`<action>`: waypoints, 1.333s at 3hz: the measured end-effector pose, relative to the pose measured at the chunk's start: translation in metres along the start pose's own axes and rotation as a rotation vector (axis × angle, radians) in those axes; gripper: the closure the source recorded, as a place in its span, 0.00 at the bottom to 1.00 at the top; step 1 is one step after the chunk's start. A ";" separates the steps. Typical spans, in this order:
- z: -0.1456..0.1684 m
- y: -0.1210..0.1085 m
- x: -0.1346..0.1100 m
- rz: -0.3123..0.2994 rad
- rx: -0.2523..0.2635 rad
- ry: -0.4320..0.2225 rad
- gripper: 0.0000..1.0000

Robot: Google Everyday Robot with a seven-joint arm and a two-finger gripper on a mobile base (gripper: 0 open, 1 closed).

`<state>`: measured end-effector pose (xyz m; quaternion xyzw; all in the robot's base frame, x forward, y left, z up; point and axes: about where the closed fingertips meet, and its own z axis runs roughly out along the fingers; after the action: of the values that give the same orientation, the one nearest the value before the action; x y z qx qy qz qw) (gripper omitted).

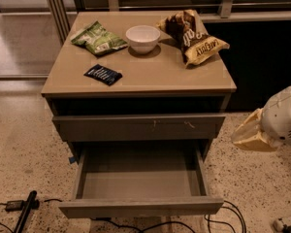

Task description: Close middle drawer

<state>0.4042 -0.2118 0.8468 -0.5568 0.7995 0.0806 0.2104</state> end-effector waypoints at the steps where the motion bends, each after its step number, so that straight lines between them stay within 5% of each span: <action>1: 0.029 0.001 0.015 0.015 -0.001 -0.087 1.00; 2: 0.029 0.001 0.015 0.015 -0.002 -0.086 1.00; 4: 0.103 0.024 0.016 0.113 -0.078 -0.090 1.00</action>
Offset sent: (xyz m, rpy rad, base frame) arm 0.0008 -0.0024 -0.0291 0.0730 -0.0158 -0.0057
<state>0.4034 -0.1790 0.7449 -0.5144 0.8156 0.1485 0.2194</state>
